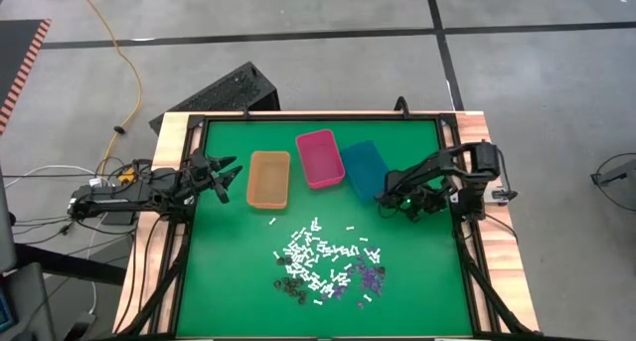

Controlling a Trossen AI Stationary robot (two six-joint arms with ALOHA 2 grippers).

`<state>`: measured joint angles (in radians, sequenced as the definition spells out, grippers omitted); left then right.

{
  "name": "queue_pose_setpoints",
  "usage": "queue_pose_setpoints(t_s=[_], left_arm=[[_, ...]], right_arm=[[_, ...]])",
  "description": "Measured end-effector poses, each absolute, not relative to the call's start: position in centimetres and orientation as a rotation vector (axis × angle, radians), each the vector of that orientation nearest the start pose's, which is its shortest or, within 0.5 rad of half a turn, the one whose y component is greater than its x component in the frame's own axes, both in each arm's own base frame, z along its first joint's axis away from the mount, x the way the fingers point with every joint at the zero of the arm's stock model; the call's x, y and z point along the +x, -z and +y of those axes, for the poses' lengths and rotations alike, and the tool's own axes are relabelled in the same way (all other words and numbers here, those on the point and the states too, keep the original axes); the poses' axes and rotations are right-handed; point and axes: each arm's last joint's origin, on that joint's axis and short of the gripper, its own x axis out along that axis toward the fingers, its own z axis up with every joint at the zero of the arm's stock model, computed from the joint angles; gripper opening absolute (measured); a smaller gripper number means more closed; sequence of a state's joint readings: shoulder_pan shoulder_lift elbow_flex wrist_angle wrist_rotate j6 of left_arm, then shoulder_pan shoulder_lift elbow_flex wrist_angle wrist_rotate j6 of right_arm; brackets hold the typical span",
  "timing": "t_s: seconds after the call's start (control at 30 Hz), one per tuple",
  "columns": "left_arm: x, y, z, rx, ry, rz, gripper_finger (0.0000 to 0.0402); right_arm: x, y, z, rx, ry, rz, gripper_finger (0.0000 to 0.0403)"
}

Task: Sort Halloween decoration
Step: Put the white bone toy into the blue bin

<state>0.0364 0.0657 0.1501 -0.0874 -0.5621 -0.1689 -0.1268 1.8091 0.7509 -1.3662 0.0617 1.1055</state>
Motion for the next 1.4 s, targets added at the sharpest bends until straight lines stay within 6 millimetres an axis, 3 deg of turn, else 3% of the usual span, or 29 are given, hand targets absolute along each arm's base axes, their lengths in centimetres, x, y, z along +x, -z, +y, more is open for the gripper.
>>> queue_pose_setpoints(t_s=[0.7,0.9,1.03,1.17,1.4], left_arm=[[8.7,-20.0,1.9,-0.204,-0.597,-0.050,0.0177],[8.7,-20.2,1.9,-0.211,-0.592,-0.073,0.0177],[8.7,-20.6,1.9,-0.230,-0.587,-0.116,0.0177],[8.7,-20.8,1.9,-0.261,-0.583,-0.145,0.0177],[8.7,-20.5,1.8,-0.405,-0.565,-0.162,0.0177]], right_arm=[[19.1,-11.2,-2.4,0.692,1.214,1.939,0.0026],[20.2,-13.5,-1.8,0.667,1.160,1.815,0.0021],[19.2,-15.4,-1.9,0.690,1.254,1.840,0.0021],[18.7,-15.8,-2.5,0.717,1.271,1.807,0.0023],[20.0,-16.1,-3.3,0.691,1.134,1.572,0.0023]])
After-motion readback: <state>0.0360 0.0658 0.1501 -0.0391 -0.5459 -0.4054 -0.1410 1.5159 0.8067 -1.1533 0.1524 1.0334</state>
